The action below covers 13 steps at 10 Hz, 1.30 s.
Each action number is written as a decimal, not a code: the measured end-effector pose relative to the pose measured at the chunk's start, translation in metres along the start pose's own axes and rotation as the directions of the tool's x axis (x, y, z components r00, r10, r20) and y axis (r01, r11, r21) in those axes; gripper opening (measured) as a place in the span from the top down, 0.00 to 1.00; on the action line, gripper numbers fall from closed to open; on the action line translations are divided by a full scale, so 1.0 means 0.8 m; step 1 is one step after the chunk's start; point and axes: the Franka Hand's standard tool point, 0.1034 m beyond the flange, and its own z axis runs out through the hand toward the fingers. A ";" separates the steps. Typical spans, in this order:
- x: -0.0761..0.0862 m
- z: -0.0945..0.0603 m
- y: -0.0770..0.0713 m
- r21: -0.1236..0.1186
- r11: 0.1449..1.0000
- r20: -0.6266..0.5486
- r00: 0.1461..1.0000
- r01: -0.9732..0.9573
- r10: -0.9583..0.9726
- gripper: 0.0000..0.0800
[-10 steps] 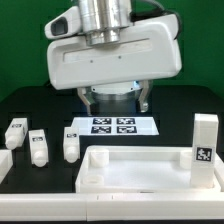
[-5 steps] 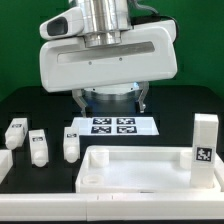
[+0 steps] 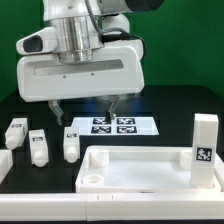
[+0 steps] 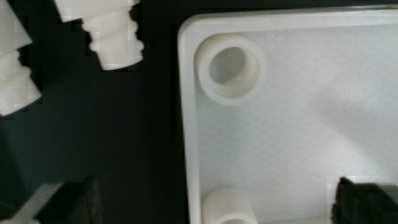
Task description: Assemble desk
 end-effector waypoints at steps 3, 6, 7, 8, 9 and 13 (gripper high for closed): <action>-0.024 0.017 0.015 0.008 0.996 0.081 0.993 -0.087 0.086 0.19; -0.079 0.053 0.039 -0.030 0.985 0.190 0.967 -0.169 0.172 0.19; -0.079 0.054 0.038 -0.038 0.985 0.177 0.969 -0.168 0.172 0.19; -0.079 0.054 0.039 -0.038 0.985 0.177 0.969 -0.169 0.173 0.19; -0.078 0.054 0.039 -0.037 0.985 0.177 0.969 -0.166 0.170 0.19; -0.091 0.048 0.041 -0.028 0.989 0.196 0.971 0.144 -0.136 0.19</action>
Offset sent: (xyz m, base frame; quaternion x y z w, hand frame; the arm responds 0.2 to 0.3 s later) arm -0.0573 -0.0333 -0.0338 -0.0520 -0.1400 0.0690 0.9864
